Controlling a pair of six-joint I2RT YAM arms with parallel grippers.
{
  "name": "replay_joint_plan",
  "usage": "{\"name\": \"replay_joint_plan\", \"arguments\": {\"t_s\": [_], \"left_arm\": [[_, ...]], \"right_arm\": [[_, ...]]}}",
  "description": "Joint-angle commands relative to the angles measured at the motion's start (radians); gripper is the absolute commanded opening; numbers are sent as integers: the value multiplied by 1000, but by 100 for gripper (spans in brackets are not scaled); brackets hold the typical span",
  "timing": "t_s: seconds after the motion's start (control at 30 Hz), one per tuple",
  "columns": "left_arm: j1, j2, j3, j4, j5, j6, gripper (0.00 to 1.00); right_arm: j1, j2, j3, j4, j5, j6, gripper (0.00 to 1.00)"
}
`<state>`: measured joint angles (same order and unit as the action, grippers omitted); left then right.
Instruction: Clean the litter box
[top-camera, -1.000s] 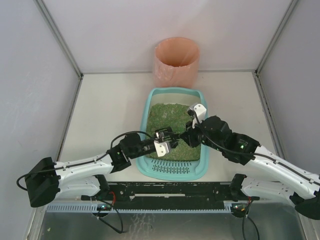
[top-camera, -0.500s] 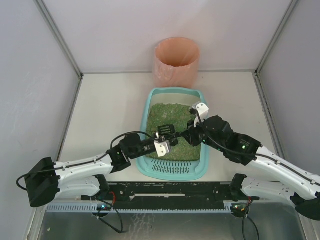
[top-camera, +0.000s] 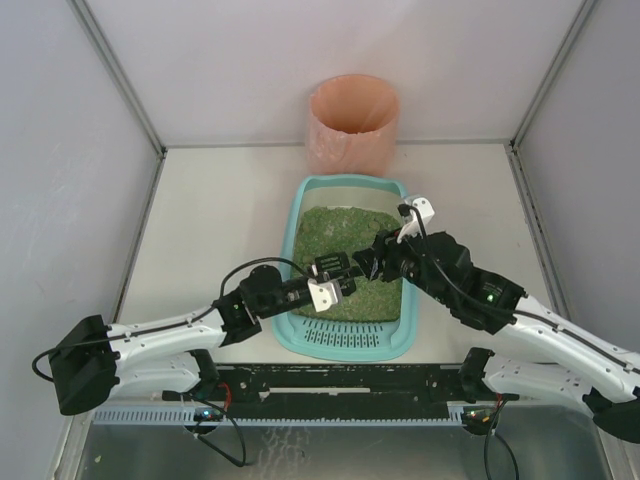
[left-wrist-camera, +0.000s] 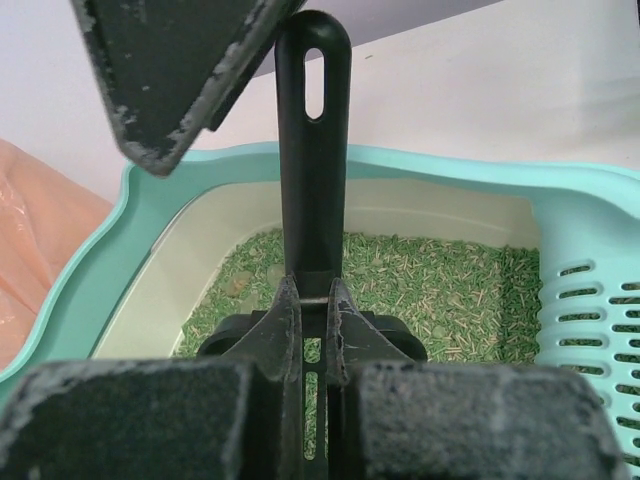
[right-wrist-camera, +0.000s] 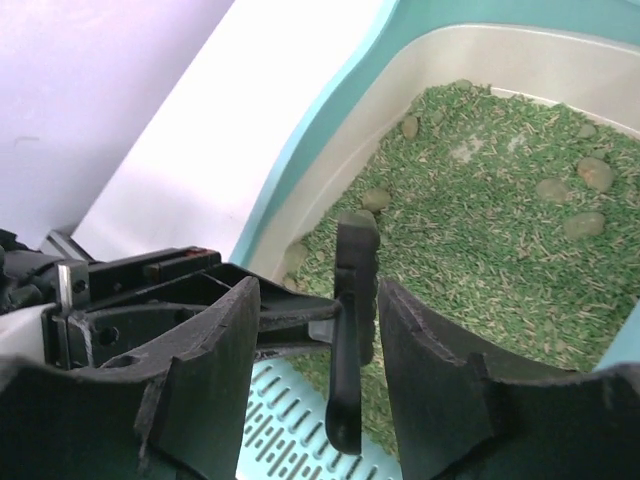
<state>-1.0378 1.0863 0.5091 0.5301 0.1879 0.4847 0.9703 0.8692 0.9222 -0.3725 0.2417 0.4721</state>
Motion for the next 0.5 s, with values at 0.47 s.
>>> {"name": "replay_joint_plan", "arguments": {"t_s": [0.47], "left_arm": [[-1, -19, 34, 107, -37, -104, 0]], "right_arm": [[9, -8, -90, 119, 50, 173, 39]]}}
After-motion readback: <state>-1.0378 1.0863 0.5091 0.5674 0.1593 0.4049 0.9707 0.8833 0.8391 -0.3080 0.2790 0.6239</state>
